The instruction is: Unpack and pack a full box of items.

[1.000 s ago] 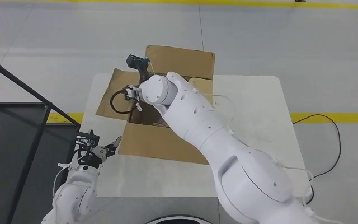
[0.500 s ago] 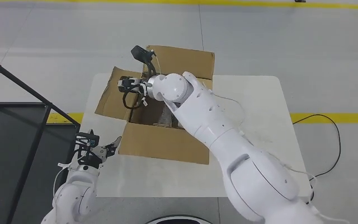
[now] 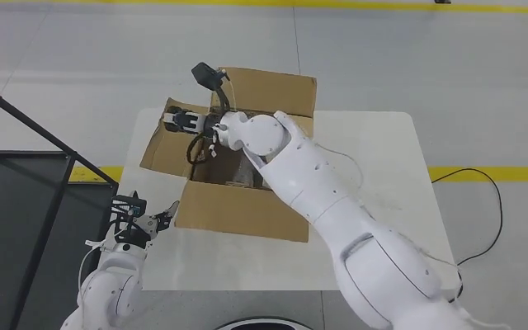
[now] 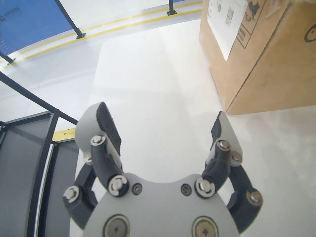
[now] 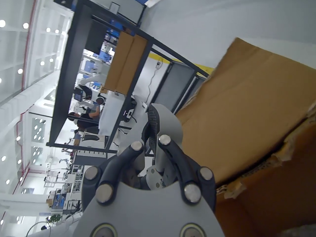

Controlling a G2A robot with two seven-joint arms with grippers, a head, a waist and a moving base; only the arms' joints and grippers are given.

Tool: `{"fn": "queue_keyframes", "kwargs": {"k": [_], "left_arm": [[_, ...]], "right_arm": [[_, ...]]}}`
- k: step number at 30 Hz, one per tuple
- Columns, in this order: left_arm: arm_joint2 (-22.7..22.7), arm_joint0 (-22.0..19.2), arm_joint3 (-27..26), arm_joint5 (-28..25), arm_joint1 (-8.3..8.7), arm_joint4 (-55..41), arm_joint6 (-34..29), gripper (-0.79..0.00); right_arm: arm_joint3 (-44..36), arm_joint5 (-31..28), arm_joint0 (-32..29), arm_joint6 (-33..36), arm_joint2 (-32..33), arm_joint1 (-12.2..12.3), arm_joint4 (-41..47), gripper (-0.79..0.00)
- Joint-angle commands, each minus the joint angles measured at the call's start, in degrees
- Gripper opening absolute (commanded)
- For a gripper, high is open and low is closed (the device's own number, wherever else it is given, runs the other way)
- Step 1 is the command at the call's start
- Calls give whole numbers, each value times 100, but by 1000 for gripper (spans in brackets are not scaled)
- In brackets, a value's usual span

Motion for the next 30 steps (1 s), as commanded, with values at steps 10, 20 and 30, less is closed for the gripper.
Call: {"fn": "queue_keyframes", "kwargs": {"k": [10, 20, 30], "left_arm": [[0, 0, 0, 0, 0, 0, 0, 0], [0, 0, 0, 0, 0, 0, 0, 0], [0, 0, 0, 0, 0, 0, 0, 0]], "right_arm": [[-3756, 562, -2246, 942, 1405, 922, -700, 0], [-7496, 1507, -5042, 2082, 3061, 1494, -677, 0], [-8727, 1820, -6243, 2187, 3878, 1691, -467, 0]]}}
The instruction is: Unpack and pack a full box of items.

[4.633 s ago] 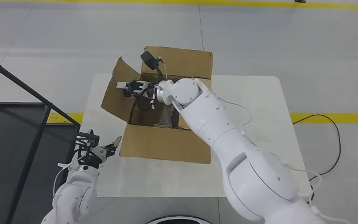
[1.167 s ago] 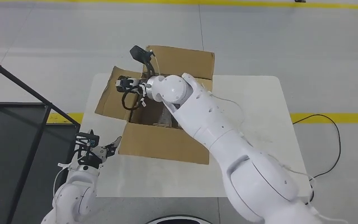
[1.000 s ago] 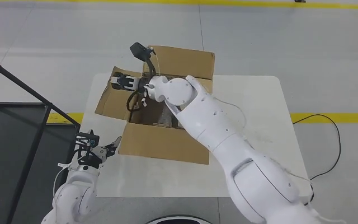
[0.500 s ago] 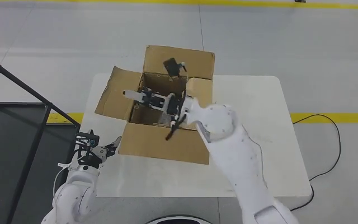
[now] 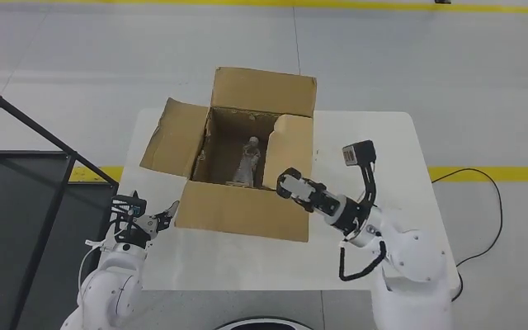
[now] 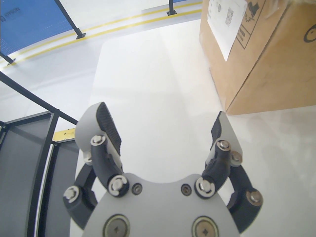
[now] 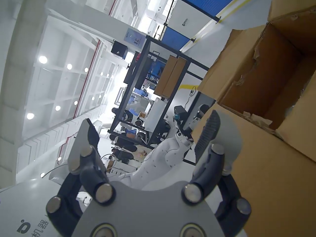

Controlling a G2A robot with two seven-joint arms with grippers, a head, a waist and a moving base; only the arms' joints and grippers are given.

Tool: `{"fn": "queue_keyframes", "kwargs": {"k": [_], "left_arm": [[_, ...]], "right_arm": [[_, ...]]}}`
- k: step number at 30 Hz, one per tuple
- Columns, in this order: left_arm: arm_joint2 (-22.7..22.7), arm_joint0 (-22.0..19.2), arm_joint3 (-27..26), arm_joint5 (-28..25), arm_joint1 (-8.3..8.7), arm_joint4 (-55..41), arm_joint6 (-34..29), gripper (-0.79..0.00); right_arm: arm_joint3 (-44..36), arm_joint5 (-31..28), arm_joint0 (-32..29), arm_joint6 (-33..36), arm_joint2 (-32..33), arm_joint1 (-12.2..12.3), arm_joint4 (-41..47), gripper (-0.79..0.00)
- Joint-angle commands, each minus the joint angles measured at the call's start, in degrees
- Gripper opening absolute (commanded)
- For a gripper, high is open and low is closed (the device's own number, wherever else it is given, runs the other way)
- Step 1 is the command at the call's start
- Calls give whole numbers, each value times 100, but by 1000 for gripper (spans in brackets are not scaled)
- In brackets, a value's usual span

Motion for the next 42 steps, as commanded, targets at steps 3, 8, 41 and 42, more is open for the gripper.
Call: {"fn": "queue_keyframes", "kwargs": {"k": [3, 8, 41, 42], "left_arm": [[0, 0, 0, 0, 0, 0, 0, 0], [0, 0, 0, 0, 0, 0, 0, 0], [-217, 42, -149, -275, 23, 31, 145, 0], [-308, 87, -219, -369, 39, 153, 141, 0]], "right_arm": [[12, -3, 13, -2, -6, -2, -2, 0], [12, -3, 13, -2, -6, -2, -2, 0], [334, -466, -622, 1343, 2580, 513, 2015, 0], [334, -466, -622, 1343, 2580, 513, 2015, 0]]}}
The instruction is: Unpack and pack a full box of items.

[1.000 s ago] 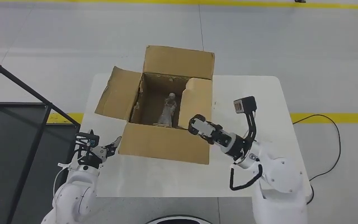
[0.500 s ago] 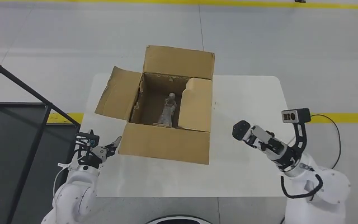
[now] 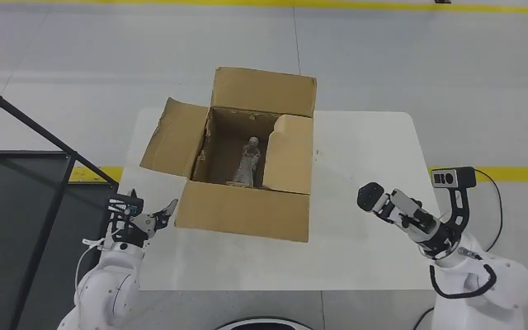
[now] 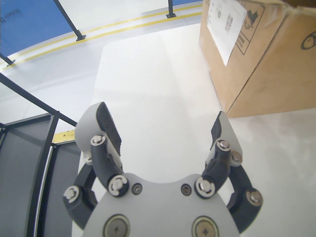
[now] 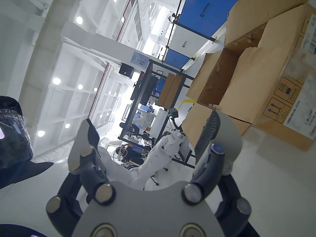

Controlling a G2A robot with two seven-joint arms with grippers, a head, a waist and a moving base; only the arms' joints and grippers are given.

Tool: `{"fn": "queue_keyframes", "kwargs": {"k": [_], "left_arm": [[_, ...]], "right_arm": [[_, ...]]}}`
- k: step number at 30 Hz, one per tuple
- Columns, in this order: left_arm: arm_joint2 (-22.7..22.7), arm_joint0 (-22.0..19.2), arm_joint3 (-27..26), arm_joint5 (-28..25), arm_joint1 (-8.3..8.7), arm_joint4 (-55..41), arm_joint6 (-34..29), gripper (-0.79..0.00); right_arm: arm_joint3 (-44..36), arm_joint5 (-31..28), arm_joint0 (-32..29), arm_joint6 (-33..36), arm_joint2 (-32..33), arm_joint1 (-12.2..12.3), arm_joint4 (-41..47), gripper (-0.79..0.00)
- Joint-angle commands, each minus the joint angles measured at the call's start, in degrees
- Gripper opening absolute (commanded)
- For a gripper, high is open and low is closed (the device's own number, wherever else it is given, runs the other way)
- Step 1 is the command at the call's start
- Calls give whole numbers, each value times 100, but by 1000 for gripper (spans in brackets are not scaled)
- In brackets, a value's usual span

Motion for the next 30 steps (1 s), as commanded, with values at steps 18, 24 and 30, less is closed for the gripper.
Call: {"fn": "queue_keyframes", "kwargs": {"k": [18, 24, 30], "left_arm": [[-1076, 451, -1001, -889, 112, -195, -1635, 0], [-1870, 153, -1427, -1557, 178, -2034, -2978, 0], [-2389, -279, -1688, -1735, 312, -3501, -5046, 0]], "right_arm": [[0, 0, 0, 0, 0, 0, 1, 0], [0, 0, 0, 0, 0, 0, 1, 0], [0, 0, 0, 0, 0, 0, 1, 0]]}}
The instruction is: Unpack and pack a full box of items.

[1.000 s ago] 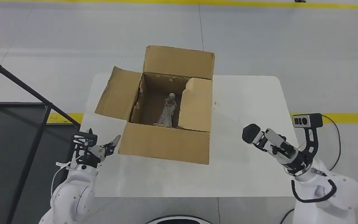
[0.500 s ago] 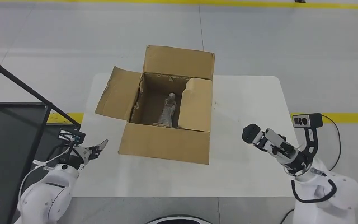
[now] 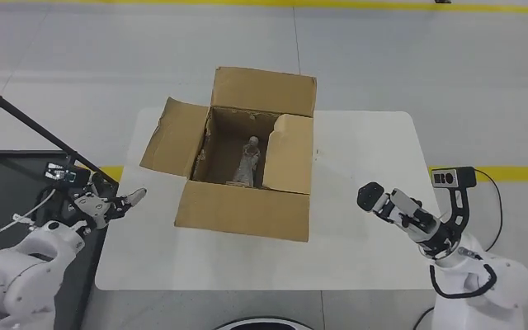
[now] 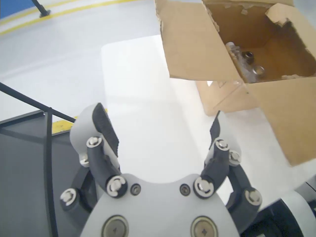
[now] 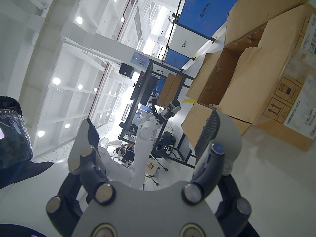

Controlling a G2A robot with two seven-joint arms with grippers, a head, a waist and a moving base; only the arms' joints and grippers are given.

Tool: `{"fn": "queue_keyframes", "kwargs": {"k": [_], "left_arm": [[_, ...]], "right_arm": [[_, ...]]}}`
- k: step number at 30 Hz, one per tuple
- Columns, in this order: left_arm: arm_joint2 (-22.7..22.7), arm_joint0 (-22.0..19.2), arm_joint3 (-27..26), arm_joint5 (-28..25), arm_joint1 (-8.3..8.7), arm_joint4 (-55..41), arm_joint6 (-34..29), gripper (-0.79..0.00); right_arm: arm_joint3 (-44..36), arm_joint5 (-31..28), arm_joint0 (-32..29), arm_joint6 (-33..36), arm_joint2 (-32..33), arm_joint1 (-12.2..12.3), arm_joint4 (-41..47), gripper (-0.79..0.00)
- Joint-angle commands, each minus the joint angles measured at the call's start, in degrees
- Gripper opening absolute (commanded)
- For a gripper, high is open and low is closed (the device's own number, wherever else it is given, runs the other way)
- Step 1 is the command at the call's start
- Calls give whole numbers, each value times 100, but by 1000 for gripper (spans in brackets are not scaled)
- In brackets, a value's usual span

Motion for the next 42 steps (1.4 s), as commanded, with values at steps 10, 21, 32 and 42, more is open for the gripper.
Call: {"fn": "queue_keyframes", "kwargs": {"k": [10, 21, 32, 42], "left_arm": [[-30, -408, 10, 356, 84, -1321, -1468, 0], [-59, -932, -207, 476, 203, -3466, -2169, 0], [1427, -1908, -64, 960, 310, -4536, -2400, 0], [1678, -2029, 30, 1129, 317, -4292, -2315, 0]], "right_arm": [[0, 0, 0, 0, 0, 0, 1, 0], [0, 0, 0, 0, 0, 0, 1, 0], [0, 0, 0, 0, 0, 0, 1, 0], [0, 0, 0, 0, 0, 0, 1, 0]]}}
